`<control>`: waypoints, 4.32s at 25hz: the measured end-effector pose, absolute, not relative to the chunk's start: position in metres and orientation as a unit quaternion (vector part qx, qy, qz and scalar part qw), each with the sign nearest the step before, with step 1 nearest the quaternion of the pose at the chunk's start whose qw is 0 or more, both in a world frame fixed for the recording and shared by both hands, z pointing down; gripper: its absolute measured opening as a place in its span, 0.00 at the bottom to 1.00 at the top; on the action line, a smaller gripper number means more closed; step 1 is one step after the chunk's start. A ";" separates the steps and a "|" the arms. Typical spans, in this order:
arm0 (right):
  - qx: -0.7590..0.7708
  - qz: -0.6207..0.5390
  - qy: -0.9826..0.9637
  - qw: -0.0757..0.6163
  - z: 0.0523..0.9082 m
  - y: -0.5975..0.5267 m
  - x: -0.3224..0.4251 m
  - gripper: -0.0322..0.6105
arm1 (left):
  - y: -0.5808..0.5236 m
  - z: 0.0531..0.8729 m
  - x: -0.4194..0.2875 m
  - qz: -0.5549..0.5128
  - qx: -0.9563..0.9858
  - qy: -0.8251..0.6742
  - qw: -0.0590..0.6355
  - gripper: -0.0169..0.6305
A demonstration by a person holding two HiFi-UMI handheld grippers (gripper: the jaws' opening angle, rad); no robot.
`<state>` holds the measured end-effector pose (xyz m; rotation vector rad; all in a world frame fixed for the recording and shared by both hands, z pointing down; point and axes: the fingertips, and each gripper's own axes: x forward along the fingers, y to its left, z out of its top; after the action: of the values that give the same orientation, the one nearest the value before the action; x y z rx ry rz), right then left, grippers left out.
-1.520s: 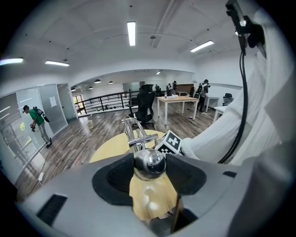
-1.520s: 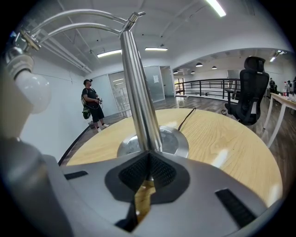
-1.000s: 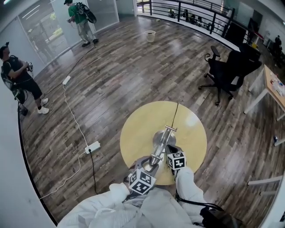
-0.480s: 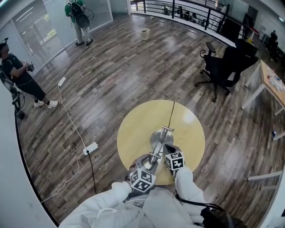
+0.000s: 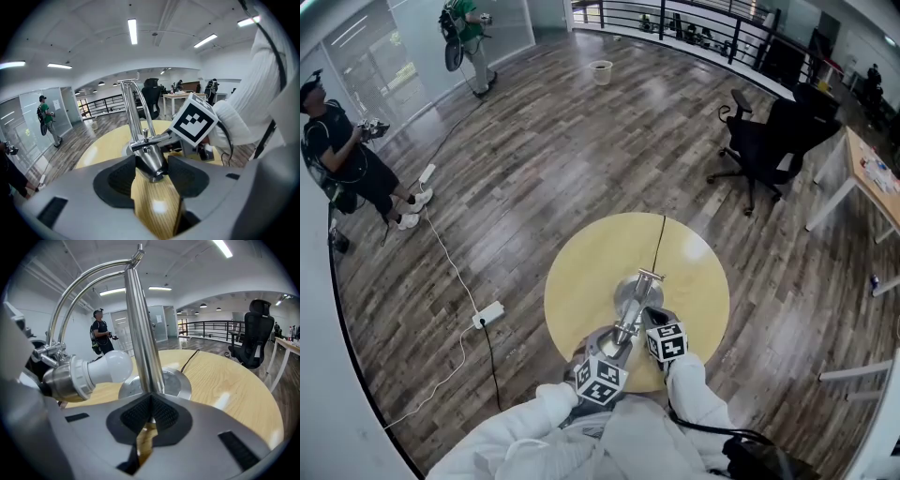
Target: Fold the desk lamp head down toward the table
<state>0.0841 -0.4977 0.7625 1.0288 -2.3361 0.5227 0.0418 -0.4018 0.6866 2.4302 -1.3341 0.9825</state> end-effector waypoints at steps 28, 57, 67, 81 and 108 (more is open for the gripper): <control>0.479 0.203 -0.840 0.154 0.691 -0.447 0.135 0.07 | -0.390 0.620 -0.020 0.142 0.809 -0.547 0.163 0.03; 0.579 0.220 -0.781 0.085 0.645 -0.262 0.115 0.07 | -0.243 0.623 -0.007 0.162 0.852 -0.468 0.171 0.03; 0.570 0.190 -0.796 0.077 0.612 -0.182 0.082 0.07 | -0.170 0.596 -0.024 0.128 0.846 -0.487 0.175 0.03; 0.567 0.161 -0.806 0.055 0.578 -0.182 0.076 0.07 | -0.155 0.583 -0.028 0.124 0.848 -0.489 0.164 0.03; 0.547 0.128 -0.824 0.074 0.570 -0.196 0.071 0.07 | -0.175 0.583 -0.016 0.118 0.846 -0.495 0.160 0.03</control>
<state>0.0709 -0.1964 0.5703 1.6413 -2.4741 0.3831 -0.0160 -0.1749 0.5835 2.4169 -1.4130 0.3379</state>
